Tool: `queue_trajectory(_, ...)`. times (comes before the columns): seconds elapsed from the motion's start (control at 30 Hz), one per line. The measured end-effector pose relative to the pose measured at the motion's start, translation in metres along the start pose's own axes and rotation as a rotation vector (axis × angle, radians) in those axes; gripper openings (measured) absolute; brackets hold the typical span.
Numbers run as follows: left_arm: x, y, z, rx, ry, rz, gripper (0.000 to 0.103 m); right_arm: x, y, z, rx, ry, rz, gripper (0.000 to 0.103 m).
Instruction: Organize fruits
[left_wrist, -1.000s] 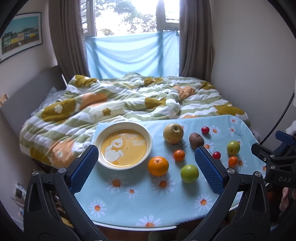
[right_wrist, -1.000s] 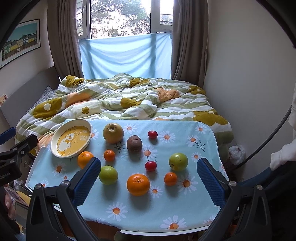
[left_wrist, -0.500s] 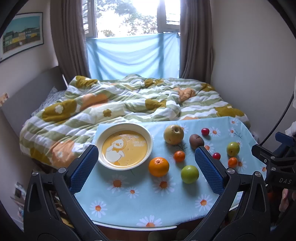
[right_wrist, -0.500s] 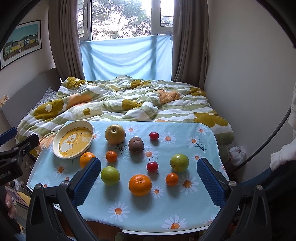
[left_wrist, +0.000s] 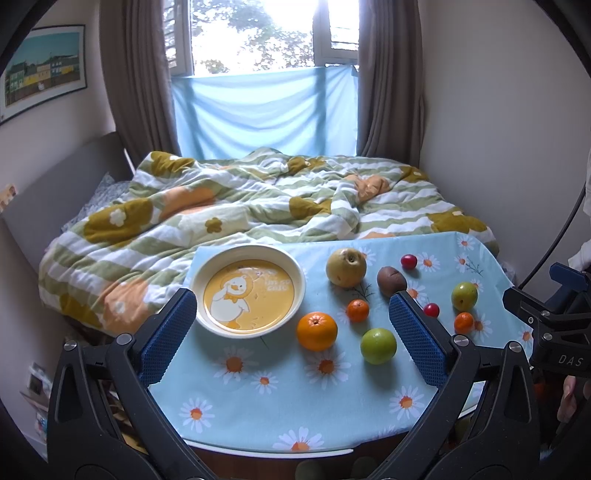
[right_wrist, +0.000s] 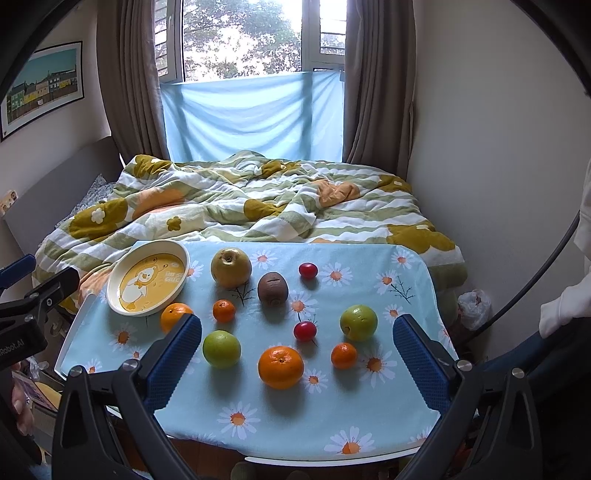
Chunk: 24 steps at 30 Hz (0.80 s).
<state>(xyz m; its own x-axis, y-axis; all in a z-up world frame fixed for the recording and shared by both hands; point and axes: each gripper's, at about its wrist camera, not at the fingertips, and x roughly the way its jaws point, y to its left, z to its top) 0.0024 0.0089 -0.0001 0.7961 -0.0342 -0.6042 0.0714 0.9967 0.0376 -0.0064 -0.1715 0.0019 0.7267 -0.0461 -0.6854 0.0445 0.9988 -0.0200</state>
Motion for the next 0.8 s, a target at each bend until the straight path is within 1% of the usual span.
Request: queue_trajectory(0.8,-0.0025,0.0026,0.0045,0.004,-0.003,0.006,0.103,-0.0013,0.0015,-0.0003,0.001,-0.003,0.002,0.103)
